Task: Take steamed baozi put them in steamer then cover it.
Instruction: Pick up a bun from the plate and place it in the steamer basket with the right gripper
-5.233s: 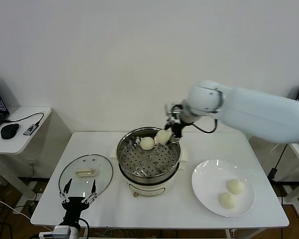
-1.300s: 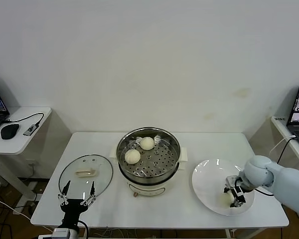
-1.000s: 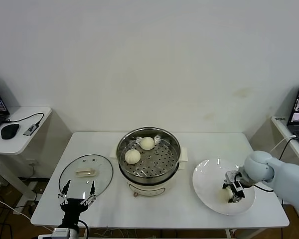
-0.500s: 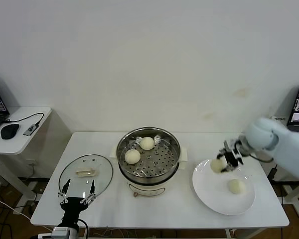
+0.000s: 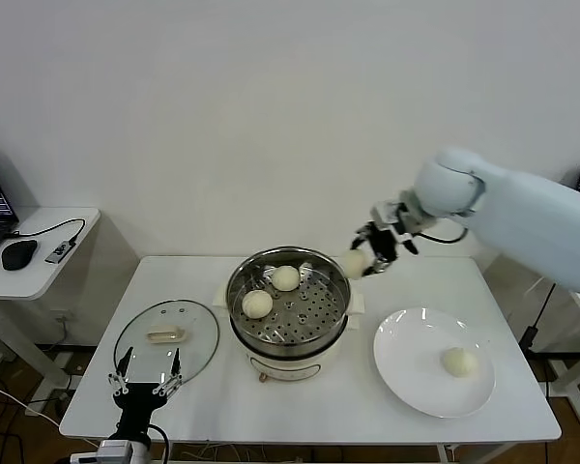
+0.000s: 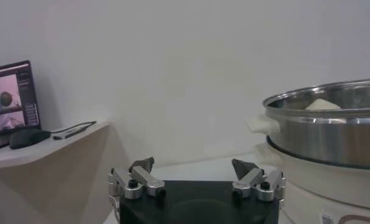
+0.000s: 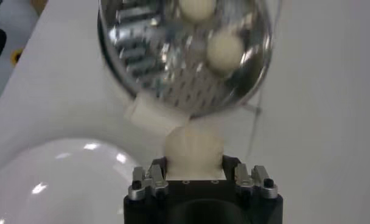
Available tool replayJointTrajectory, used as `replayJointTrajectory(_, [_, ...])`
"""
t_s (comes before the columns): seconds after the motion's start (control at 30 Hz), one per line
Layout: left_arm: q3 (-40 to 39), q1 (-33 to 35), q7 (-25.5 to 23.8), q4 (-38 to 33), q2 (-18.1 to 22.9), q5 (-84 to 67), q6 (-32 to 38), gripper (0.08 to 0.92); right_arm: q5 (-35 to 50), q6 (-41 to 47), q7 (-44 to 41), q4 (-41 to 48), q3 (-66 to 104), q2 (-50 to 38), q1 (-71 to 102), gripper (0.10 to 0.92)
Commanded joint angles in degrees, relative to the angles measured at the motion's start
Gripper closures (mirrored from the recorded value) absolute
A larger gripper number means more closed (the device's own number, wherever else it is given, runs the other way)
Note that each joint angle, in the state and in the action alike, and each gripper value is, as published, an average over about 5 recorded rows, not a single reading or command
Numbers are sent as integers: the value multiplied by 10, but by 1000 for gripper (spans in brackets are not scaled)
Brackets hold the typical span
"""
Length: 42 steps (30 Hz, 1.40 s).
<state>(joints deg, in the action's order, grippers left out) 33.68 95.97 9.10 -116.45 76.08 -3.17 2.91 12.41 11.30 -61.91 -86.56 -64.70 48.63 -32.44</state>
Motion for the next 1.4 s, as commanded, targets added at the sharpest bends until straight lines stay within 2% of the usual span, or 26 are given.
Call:
replayJointTrajectory(0.03, [5, 3, 0, -6, 2, -1, -1, 177, 8, -83, 18, -1, -73, 139, -30, 454])
replayJointTrajectory(0.37, [13, 6, 1, -15, 6, -3, -1, 177, -115, -183, 10, 39, -110, 190, 3, 453])
replayJointTrajectory(0.63, [14, 6, 1, -17, 8, -3, -1, 177, -171, -248, 10, 66, -116, 205, 21, 448])
replayJointTrajectory(1.23, [11, 3, 1, -14, 11, -1, -1, 177, -181, -286, 7, 63, -121, 199, 35, 440])
replayJointTrajectory(1.33, [11, 3, 1, -14, 11, -1, -1, 177, -179, -288, 15, 64, -119, 198, 37, 415])
replayJointTrajectory(1.4, [11, 3, 1, -14, 11, -1, -1, 177, -175, -288, 16, 62, -117, 195, 34, 369])
